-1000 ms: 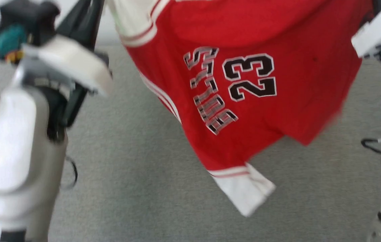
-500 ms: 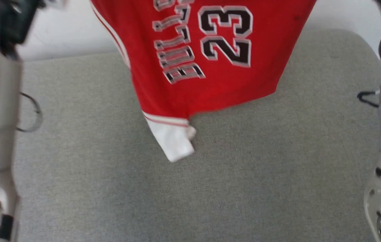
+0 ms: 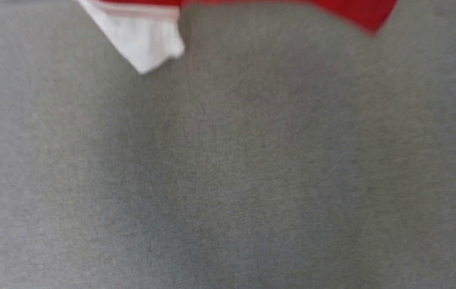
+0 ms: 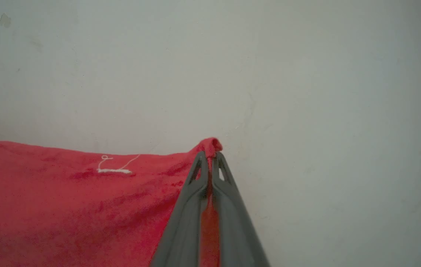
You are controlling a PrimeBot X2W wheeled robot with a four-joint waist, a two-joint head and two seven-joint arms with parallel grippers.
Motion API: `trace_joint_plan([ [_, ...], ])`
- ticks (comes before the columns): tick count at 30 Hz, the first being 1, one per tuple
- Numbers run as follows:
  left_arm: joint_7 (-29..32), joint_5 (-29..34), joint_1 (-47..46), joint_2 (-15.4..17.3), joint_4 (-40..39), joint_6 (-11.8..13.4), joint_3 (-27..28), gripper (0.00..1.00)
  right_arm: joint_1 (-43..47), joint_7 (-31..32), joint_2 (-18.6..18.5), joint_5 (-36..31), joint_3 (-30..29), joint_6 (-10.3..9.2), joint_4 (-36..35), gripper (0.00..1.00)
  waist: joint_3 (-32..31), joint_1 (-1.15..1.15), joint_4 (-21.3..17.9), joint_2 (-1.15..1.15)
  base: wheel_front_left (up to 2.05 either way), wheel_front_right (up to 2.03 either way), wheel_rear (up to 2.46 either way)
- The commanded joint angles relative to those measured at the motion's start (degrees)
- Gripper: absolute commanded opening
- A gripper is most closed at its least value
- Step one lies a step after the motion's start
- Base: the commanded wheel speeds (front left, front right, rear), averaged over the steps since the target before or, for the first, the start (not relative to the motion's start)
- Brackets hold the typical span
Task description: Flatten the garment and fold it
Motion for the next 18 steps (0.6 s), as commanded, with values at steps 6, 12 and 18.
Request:
trace_joint_plan([
  [6, -7.2, 3.6, -6.5, 2.0, 2.0, 0.7, -1.6, 0.00, -5.0, -6.3, -0.9, -3.7, -0.5, -0.04, 2.8, 0.00, 13.7, -0.02, 3.4, 0.00, 0.00, 0.00, 0.00],
  [12, -11.3, 4.1, -5.8, 2.8, 2.4, 1.8, -1.8, 0.00, -5.6, -11.2, -1.3, -5.1, 1.8, -0.04, 6.5, 0.00, 18.0, -0.02, 3.8, 0.00, 0.00, 0.00, 0.00],
  [18, -11.8, 0.7, 0.6, 1.1, -1.7, 2.2, 0.1, 0.00, -3.5, -14.7, -1.2, -2.9, 5.6, -0.04, 9.5, 0.00, 19.8, -0.02, 3.6, 0.00, 0.00, 0.00, 0.00],
])
